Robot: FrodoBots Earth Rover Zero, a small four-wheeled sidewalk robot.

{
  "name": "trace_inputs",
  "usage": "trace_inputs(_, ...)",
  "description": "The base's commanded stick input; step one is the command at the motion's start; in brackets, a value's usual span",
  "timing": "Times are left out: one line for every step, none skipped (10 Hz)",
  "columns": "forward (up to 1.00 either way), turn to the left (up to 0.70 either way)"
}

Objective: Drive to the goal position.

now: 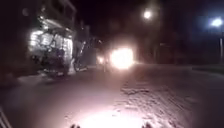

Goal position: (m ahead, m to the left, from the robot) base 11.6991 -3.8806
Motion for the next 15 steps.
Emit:
trace_inputs(0.7,0.0)
trace_inputs(0.7,0.0)
trace_inputs(0.7,0.0)
trace_inputs(0.7,0.0)
trace_inputs(0.7,0.0)
trace_inputs(0.7,0.0)
trace_inputs(0.7,-0.02)
trace_inputs(0.7,-0.35)
trace_inputs(0.7,-0.35)
trace_inputs(0.7,-0.35)
trace_inputs(0.7,-0.27)
trace_inputs(0.7,0.0)
trace_inputs(0.7,0.0)
trace_inputs(0.7,0.0)
trace_inputs(0.7,0.0)
